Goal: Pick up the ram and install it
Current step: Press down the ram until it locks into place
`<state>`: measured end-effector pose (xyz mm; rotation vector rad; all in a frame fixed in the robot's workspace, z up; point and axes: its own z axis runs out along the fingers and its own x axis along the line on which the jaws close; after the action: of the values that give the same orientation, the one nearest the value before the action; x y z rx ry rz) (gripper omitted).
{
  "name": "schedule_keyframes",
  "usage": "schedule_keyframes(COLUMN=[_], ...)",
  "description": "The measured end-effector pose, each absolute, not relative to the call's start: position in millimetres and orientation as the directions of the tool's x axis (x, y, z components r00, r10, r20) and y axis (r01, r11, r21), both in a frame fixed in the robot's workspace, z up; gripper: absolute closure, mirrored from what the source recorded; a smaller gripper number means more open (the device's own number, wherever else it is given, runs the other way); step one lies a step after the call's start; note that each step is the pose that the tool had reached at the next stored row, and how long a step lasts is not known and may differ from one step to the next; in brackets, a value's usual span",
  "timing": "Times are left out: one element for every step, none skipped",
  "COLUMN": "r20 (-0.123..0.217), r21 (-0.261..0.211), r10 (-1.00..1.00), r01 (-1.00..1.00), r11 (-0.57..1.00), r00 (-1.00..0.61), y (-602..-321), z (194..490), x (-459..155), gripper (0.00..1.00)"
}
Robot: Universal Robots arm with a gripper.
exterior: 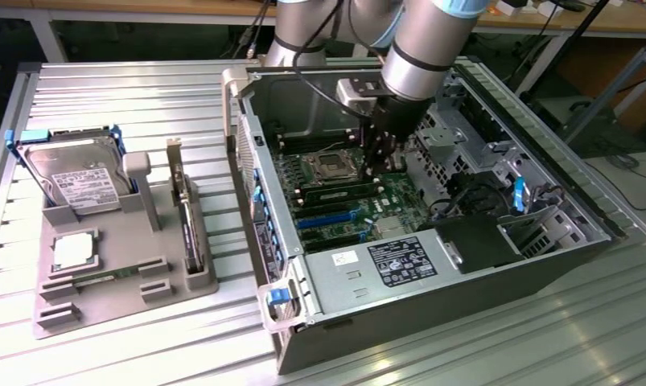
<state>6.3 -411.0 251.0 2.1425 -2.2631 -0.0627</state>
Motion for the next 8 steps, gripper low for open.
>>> schedule_keyframes(r20=[-0.009,-0.008,-0.008,-0.008,-0.008,-0.006,-0.004,-0.004], r21=[0.046,0.046,0.046,0.046,0.046,0.046,0.046,0.045], r10=[-0.998,-0.998,-0.998,-0.998,-0.998,-0.998,-0.998,-0.998], r01=[-0.997,-0.997,-0.997,-0.997,-0.997,-0.997,-0.997,-0.998], r11=[0.054,0.054,0.054,0.054,0.054,0.054,0.055,0.055], r00=[-0.055,-0.055,-0.055,-0.055,-0.055,-0.055,-0.055,-0.055], y=[-411,-411,-411,-411,-411,-411,-411,-411], z=[250,248,246,243,241,240,240,238], x=[11,17,22,29,33,34,34,34], gripper=[0.89,0.89,0.89,0.89,0.89,0.89,0.89,0.89])
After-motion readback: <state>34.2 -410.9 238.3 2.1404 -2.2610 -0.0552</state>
